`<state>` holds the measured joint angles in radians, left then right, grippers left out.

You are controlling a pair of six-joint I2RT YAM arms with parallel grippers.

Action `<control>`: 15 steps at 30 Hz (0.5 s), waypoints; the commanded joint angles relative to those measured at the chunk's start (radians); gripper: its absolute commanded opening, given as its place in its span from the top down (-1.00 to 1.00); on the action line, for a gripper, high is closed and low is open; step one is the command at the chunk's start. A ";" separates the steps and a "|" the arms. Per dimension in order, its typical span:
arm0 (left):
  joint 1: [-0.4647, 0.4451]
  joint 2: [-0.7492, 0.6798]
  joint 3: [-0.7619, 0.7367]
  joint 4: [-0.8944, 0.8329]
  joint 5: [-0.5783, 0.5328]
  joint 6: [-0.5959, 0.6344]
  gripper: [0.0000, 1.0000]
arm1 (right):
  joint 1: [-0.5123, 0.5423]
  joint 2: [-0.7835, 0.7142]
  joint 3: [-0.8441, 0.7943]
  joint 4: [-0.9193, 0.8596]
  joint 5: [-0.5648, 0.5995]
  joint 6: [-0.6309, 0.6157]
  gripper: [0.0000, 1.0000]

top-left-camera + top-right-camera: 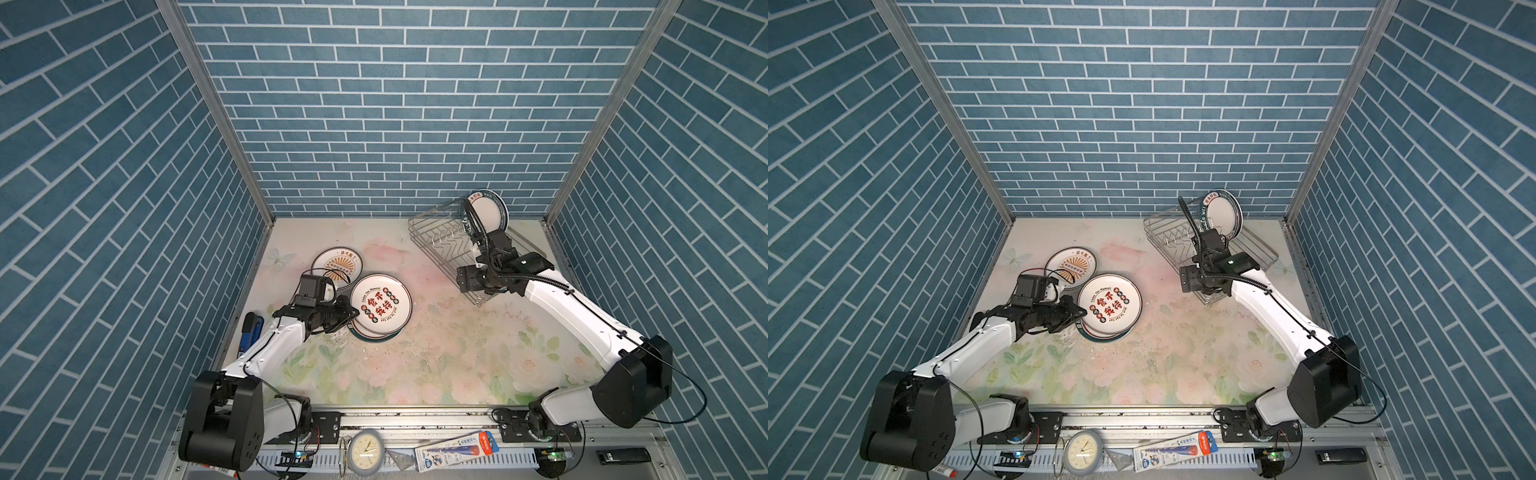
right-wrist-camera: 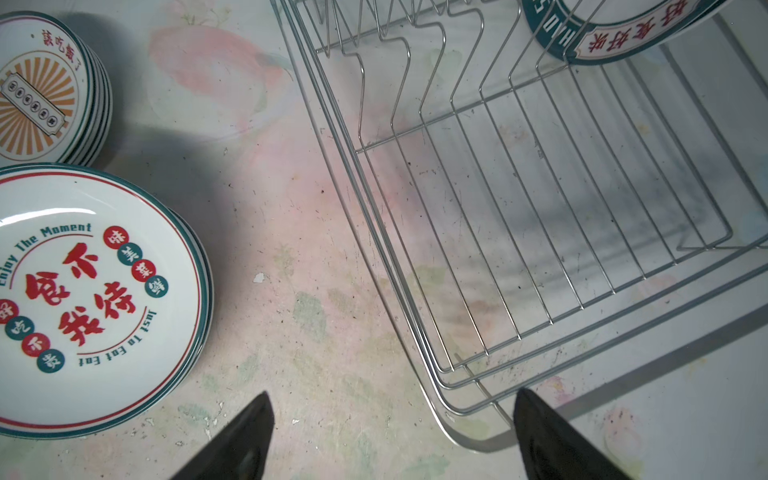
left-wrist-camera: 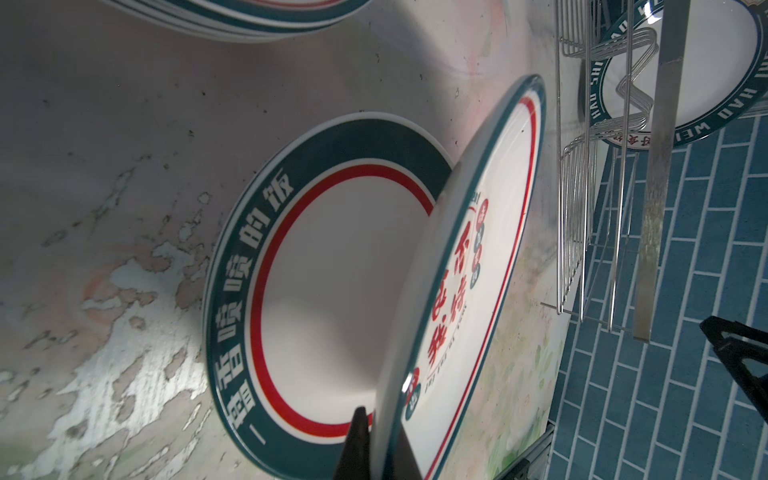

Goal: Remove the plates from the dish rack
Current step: 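Open the right gripper and withdraw it toward the rack while the left holds the plate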

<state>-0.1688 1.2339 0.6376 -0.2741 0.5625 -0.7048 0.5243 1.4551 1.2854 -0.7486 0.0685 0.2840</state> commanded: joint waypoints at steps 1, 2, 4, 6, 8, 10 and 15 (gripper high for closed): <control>-0.001 0.026 0.007 0.012 -0.002 0.029 1.00 | -0.016 0.050 0.045 -0.027 -0.050 -0.042 -0.63; -0.002 0.032 0.004 0.013 -0.008 0.030 1.00 | -0.017 0.060 0.043 -0.015 -0.050 -0.038 -0.61; 0.000 0.038 -0.005 0.022 -0.019 0.030 1.00 | -0.018 0.081 0.046 -0.004 -0.054 -0.034 -0.50; 0.002 0.050 -0.009 0.025 -0.021 0.035 1.00 | -0.023 0.111 0.060 0.000 -0.064 -0.034 -0.35; 0.003 0.065 -0.012 0.032 -0.019 0.037 1.00 | -0.027 0.135 0.067 0.005 -0.067 -0.032 -0.20; 0.006 0.074 -0.016 0.038 -0.022 0.041 1.00 | -0.029 0.155 0.066 0.012 -0.068 -0.032 0.02; 0.016 0.081 -0.027 0.030 -0.027 0.054 1.00 | -0.037 0.172 0.036 0.037 -0.074 -0.029 0.16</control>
<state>-0.1608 1.3022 0.6350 -0.2222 0.5705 -0.6914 0.4953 1.6234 1.3048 -0.7223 0.0071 0.2623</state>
